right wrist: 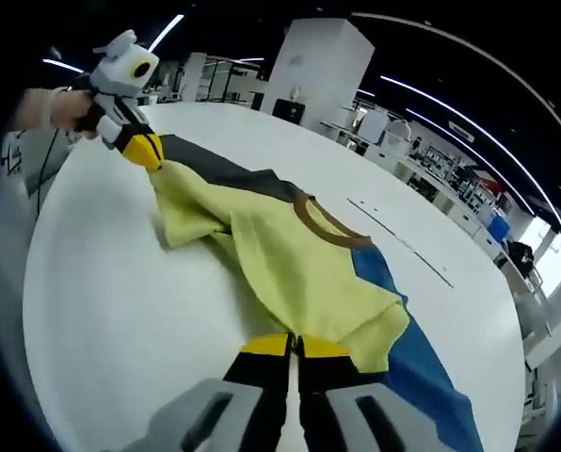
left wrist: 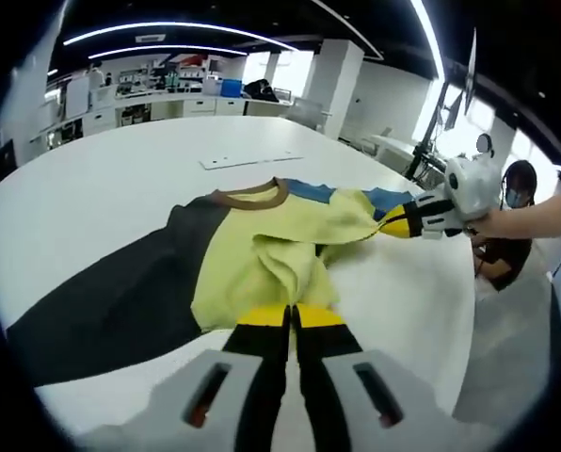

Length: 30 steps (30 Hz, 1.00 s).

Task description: Fold the garment on the visible template until the final outline fits inside the template.

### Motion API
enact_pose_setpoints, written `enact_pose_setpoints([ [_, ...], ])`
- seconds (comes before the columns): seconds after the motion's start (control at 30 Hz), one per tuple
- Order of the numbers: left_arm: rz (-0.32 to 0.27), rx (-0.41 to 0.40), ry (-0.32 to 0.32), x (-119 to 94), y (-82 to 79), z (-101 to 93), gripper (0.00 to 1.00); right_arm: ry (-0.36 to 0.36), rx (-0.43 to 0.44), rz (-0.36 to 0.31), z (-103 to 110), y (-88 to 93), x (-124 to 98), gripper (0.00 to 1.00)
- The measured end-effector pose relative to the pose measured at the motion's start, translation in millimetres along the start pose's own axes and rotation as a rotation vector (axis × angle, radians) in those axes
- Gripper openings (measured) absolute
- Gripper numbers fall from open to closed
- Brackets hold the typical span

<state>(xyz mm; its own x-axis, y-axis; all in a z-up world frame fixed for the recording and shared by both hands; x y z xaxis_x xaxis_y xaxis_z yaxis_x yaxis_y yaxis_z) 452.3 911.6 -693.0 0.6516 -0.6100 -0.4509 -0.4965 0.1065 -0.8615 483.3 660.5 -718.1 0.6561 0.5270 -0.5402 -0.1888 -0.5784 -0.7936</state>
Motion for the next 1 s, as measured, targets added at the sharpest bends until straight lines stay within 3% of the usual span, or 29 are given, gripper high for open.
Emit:
enact_pose_setpoints([
  [0.3, 0.025, 0.011, -0.007, -25.5, 14.6, -8.9, 0.0, 0.006, 0.038, 0.028, 8.4, 21.1, -44.2, 0.0],
  [1.0, 0.127, 0.049, -0.016, -80.6, 57.2, -26.8, 0.0, -0.101, 0.099, 0.112, 54.2, 58.9, -127.5, 0.0],
])
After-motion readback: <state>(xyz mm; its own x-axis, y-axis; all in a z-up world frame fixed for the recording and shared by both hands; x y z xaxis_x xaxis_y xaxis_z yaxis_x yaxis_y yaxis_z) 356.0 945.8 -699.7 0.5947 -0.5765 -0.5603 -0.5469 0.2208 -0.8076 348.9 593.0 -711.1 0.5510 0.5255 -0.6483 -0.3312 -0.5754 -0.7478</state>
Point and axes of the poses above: the point that each gripper's makers call its tool centre point, and the gripper's own axes: x roughly forward along the fingers, z roughly to its left, y roughly out of its underside, the point moved 3 cm from there along -x, roughly backward along the fingers, and after that the axes turned 7 degrees about -z, right-handed, at the moved point
